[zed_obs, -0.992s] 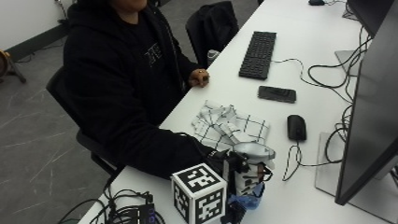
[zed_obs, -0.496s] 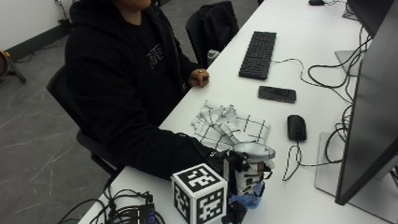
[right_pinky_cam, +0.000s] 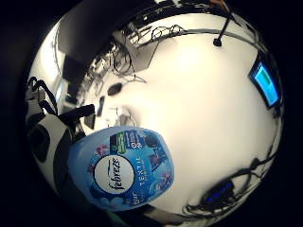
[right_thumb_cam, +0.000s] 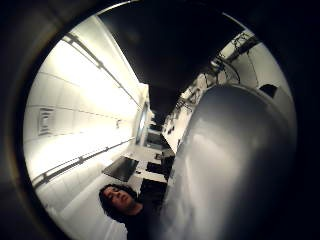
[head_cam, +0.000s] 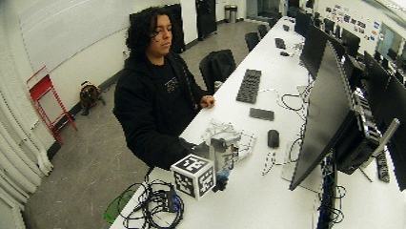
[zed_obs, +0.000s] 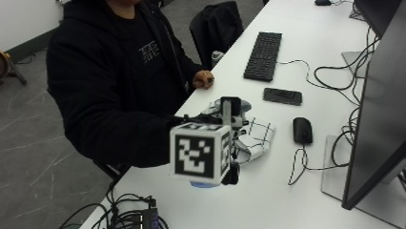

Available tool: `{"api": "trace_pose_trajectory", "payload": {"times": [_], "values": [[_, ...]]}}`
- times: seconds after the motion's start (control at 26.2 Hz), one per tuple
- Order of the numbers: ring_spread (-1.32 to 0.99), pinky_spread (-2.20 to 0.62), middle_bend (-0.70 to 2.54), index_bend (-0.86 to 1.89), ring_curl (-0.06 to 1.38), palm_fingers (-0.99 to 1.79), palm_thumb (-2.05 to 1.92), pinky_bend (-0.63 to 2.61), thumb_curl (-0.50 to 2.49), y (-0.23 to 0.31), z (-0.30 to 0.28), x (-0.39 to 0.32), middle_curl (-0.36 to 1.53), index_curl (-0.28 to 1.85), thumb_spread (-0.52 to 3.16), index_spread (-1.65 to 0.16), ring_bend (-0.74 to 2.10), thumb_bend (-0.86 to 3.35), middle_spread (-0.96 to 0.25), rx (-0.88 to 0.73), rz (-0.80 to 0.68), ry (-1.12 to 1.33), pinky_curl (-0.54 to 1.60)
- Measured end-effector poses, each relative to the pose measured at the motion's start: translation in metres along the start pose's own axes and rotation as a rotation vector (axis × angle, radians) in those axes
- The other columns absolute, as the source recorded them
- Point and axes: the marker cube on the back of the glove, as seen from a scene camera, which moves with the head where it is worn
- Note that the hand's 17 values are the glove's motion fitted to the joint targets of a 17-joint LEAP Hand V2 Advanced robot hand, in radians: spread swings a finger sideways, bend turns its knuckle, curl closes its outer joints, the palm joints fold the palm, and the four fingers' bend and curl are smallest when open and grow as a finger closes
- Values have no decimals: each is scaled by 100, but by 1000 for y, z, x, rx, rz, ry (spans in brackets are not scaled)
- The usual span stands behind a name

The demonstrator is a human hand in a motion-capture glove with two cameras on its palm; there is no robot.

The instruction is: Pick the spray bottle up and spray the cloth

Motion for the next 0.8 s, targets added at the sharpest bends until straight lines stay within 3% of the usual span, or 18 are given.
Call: {"api": "trace_pose_trajectory", "payload": {"times": [0.5,0.69,0.8], "values": [[-22,-31,67,40,49,140,95,47,74,16,54,-51,56,56,24,-27,77,-3,-20,-689,169,465,42],[-23,-31,69,39,49,140,95,46,75,0,87,-47,57,56,24,-28,77,-3,-20,-797,251,606,42],[-23,-31,68,39,49,139,94,46,76,24,103,-39,56,57,25,-28,77,-3,-20,-922,270,697,42]]}}
